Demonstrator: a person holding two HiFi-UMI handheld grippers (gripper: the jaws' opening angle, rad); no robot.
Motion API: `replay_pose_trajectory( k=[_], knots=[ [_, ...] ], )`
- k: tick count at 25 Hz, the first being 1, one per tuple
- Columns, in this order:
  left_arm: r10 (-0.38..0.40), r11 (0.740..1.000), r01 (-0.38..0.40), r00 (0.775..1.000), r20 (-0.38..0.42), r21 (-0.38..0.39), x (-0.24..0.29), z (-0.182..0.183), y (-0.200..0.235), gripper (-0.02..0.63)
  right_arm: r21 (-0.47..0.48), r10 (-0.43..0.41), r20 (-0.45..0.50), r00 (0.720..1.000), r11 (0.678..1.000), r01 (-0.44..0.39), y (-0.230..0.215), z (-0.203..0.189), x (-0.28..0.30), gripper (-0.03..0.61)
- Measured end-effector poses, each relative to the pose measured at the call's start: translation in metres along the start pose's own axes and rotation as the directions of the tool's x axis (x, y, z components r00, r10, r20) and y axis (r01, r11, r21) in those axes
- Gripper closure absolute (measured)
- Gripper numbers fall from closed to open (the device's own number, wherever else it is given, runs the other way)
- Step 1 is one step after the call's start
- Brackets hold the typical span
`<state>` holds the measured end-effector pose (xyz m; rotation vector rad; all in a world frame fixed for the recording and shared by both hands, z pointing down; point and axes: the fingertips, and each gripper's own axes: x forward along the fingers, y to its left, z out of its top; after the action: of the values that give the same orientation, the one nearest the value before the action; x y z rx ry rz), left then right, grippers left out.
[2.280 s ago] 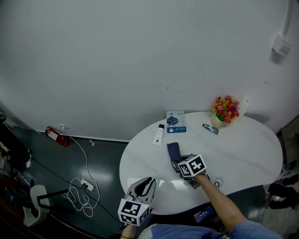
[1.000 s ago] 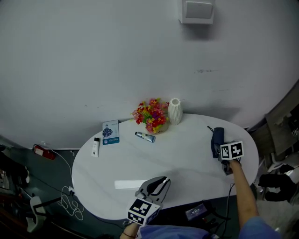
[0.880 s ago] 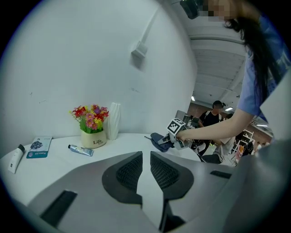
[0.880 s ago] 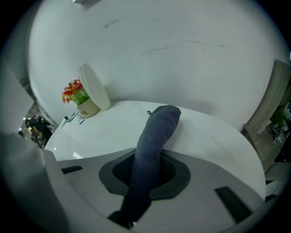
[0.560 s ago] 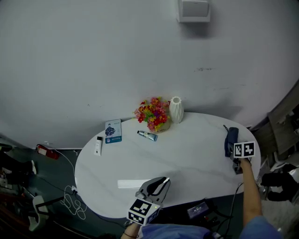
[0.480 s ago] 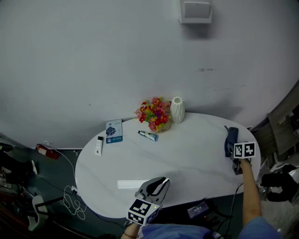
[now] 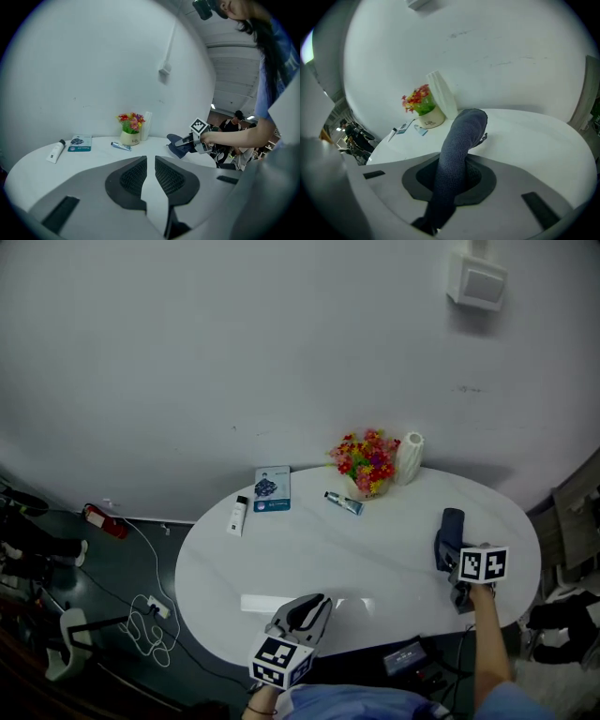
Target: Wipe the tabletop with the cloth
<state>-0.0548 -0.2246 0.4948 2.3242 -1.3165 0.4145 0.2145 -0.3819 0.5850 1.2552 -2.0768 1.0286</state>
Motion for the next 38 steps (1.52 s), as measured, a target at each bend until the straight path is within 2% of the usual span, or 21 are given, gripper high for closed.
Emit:
replay_pose_trajectory(
  k=[7,14,19,22,25,28,31,34,38],
  knots=[
    [0.112,0.993,-0.111,0.994,0.011,-0.049,-0.089,-0.033,0.086,0.565,-0.038,0.168,-0.003,0.986,0.985,-0.168,0.181,-0.026,0.041,0.517],
    [0.2,0.976,-0.199,0.98,-0.006,-0.085,-0.175,-0.075,0.163,0.565,-0.108,0.343,-0.124,0.931,0.928,-0.356,0.363,-0.081,0.101,0.517],
    [0.267,0.954,-0.267,0.964,-0.023,-0.134,-0.226,-0.104,0.201,0.565,-0.176,0.463,-0.235,0.854,0.844,-0.506,0.494,-0.123,0.131,0.517],
    [0.315,0.934,-0.316,0.949,-0.03,-0.169,-0.255,-0.12,0.218,0.565,-0.251,0.505,-0.314,0.804,0.772,-0.584,0.564,-0.155,0.143,0.517],
    [0.378,0.901,-0.378,0.925,-0.043,-0.215,-0.283,-0.139,0.231,0.565,-0.317,0.54,-0.369,0.757,0.693,-0.648,0.624,-0.183,0.148,0.517],
    [0.432,0.864,-0.43,0.9,-0.056,-0.261,-0.307,-0.152,0.24,0.565,-0.358,0.565,-0.419,0.711,0.617,-0.701,0.669,-0.205,0.148,0.517],
    [0.464,0.839,-0.461,0.884,-0.063,-0.288,-0.322,-0.159,0.242,0.565,-0.361,0.577,-0.456,0.678,0.576,-0.733,0.691,-0.222,0.151,0.517],
    [0.472,0.832,-0.472,0.878,-0.076,-0.29,-0.329,-0.165,0.238,0.565,-0.366,0.557,-0.471,0.684,0.582,-0.726,0.689,-0.232,0.162,0.517],
    [0.452,0.841,-0.46,0.887,-0.096,-0.285,-0.322,-0.17,0.23,0.565,-0.367,0.512,-0.462,0.725,0.633,-0.681,0.653,-0.228,0.176,0.517]
  ],
)
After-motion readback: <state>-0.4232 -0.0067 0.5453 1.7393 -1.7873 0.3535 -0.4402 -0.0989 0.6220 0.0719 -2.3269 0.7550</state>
